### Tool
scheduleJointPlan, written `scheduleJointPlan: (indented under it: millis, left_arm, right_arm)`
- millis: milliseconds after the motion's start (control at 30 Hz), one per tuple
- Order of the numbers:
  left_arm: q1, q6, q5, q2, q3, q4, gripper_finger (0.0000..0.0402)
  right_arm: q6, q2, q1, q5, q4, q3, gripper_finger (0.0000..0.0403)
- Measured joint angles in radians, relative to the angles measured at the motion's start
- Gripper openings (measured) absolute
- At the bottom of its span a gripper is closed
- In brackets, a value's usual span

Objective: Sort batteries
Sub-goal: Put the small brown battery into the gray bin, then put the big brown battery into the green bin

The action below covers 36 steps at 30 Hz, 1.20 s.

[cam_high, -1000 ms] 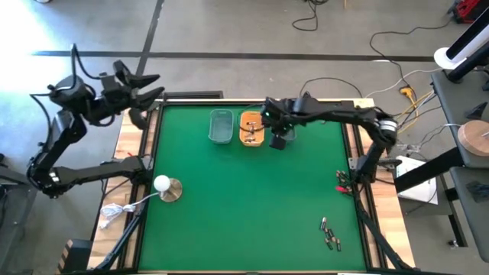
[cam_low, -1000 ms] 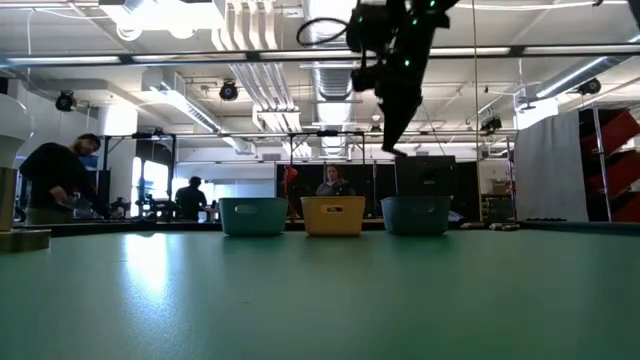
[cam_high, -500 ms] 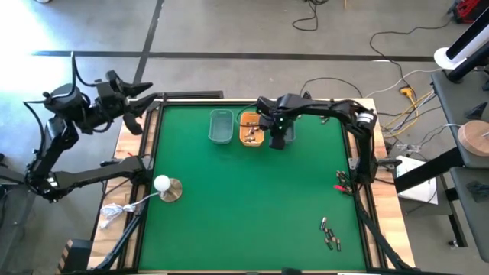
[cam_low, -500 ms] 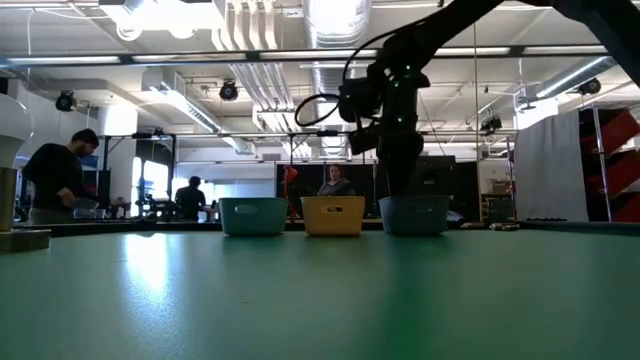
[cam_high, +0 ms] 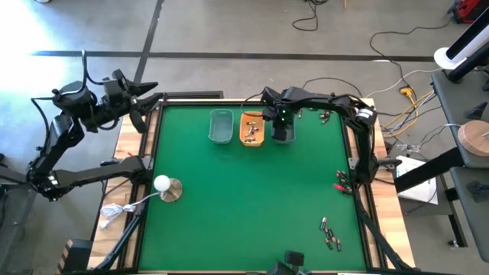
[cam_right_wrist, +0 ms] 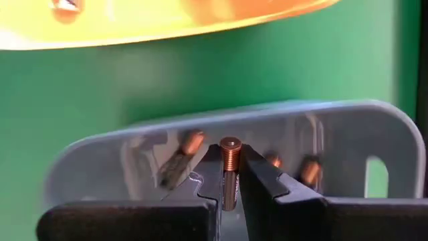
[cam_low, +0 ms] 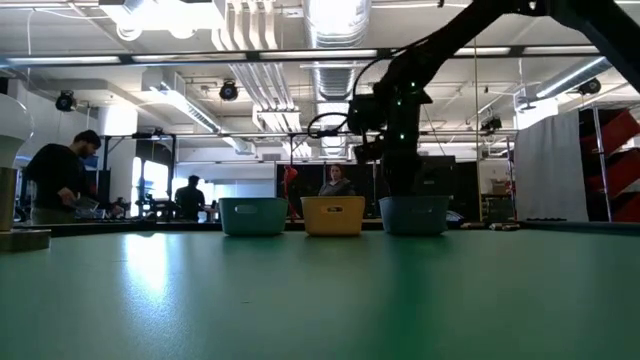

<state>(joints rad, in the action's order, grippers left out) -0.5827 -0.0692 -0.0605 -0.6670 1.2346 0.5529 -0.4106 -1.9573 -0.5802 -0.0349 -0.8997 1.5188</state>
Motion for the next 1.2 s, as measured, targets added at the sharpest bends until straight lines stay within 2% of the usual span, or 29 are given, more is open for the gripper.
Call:
scheduleJointPlan:
  millis: [167,300,533,700,833,1033,1200]
  left_arm:
    - [0.000,0.000,0.000,0.004,0.000,0.000,0.0158]
    - [0.000,0.000,0.000,0.013,0.000,0.002,0.0158]
    - [0.000,-0.004,-0.001,0.019,0.000,0.005,0.0158]
    - [0.000,-0.004,-0.001,0.017,0.000,0.004,0.0158]
    - [0.000,-0.029,-0.001,0.003,0.000,0.002,0.0158]
    - [0.000,-0.055,-0.001,-0.046,-0.003,-0.033,0.0158]
    - [0.000,-0.115,0.000,-0.103,-0.008,-0.069,0.0158]
  right_arm:
    - [-0.035,-0.053,-0.010,0.008,0.020,0.000,0.0024]
    - [-0.001,-0.081,-0.017,0.010,-0.002,-0.002,0.0032]
    - [0.054,-0.042,-0.018,0.012,-0.033,-0.009,0.0105]
    - [0.082,0.114,-0.015,0.008,-0.129,-0.022,0.0163]
    - [0.171,0.297,-0.006,0.009,-0.109,-0.101,0.0186]
    - [0.387,0.578,0.045,0.017,-0.068,-0.329,0.0191]
    - [0.611,0.761,0.199,0.000,-0.082,-0.564,0.0191]
